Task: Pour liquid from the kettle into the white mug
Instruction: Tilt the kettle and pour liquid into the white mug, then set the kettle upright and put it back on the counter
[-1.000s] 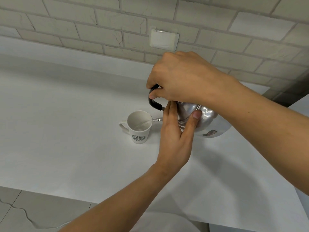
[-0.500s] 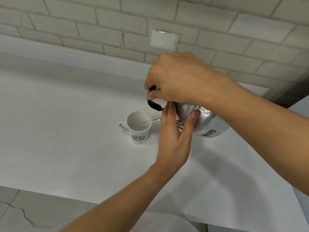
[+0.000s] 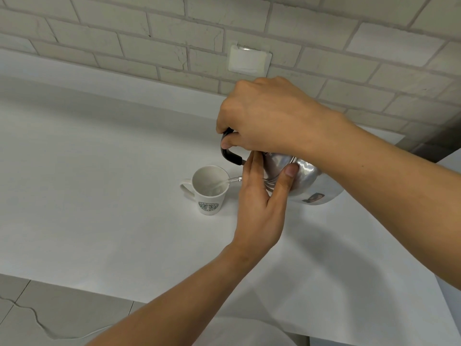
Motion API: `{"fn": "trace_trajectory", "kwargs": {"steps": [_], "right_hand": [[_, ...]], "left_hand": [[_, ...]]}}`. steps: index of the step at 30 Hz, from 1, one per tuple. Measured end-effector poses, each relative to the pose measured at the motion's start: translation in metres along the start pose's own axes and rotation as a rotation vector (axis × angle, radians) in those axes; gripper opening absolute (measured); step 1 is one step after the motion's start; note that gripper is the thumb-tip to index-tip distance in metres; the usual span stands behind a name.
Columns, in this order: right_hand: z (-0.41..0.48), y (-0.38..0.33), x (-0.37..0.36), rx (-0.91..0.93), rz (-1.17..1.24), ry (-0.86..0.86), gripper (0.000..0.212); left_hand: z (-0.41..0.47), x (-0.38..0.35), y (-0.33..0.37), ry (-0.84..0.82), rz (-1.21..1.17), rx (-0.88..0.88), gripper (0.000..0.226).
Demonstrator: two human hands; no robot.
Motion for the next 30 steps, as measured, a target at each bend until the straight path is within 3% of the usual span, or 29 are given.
{"fn": "trace_trajectory", "kwargs": {"steps": [20,27,30], "right_hand": [[-0.010,0.013,-0.017,-0.049,0.124,0.034,0.030],[-0.041,0.033,-0.032,-0.130,0.443,0.234,0.036],[-0.059,0.040,-0.045,-0.183,0.536,0.336,0.036]], "left_hand": [[0.001,0.009,-0.011,-0.080,0.148,-0.045,0.055],[0.003,0.009,-0.019,-0.166,0.258,-0.099,0.060],[-0.001,0.015,-0.022,-0.167,0.331,-0.128,0.052]]}}
Point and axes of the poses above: each hand's wrist, its own z-axis towards the middle knuckle, its own x-axis out of the back of the hand, y = z × x, the point moved 3 cm from there along z, towards the middle knuckle, and after that the axes turned 7 degrees about z, right-handed, at the moved point
